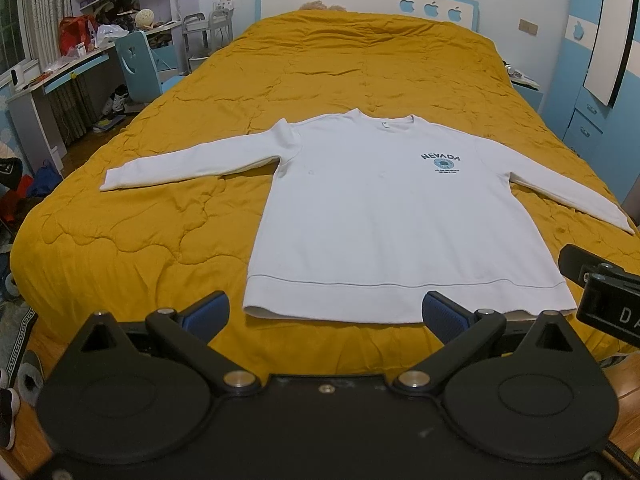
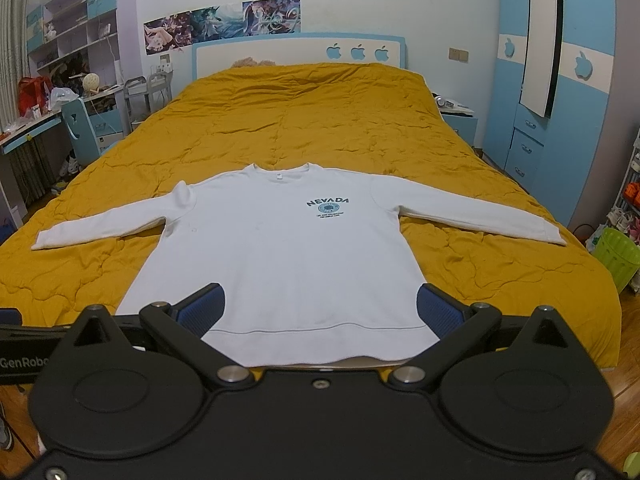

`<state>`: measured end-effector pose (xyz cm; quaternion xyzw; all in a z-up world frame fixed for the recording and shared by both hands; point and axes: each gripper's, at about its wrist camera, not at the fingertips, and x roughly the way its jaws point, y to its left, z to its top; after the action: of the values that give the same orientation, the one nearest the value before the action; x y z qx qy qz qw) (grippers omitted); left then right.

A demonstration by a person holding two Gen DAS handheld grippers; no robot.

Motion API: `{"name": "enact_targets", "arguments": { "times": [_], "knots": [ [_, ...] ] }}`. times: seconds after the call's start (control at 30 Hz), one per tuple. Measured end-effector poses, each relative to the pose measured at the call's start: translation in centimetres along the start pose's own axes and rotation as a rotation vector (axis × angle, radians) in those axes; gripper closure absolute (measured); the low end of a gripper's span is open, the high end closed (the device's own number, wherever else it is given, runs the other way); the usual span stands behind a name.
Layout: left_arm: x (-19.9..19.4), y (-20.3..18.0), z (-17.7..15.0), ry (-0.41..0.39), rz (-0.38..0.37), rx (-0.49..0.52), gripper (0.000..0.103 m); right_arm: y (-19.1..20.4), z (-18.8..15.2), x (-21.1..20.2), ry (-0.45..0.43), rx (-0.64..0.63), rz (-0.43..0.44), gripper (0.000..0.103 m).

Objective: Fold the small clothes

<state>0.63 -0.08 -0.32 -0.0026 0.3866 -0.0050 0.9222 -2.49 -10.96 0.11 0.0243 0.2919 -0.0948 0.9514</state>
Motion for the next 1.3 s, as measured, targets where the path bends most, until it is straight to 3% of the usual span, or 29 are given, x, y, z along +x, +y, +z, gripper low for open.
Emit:
{"name": "enact_targets", "arguments": {
  "times": [1.3],
  "knots": [
    [-0.30, -0.06, 0.06, -0.003, 0.001, 0.000, 0.000, -0.06, 0.15, -0.28, -0.001, 0.004, -0.002, 0.000]
  ]
}}
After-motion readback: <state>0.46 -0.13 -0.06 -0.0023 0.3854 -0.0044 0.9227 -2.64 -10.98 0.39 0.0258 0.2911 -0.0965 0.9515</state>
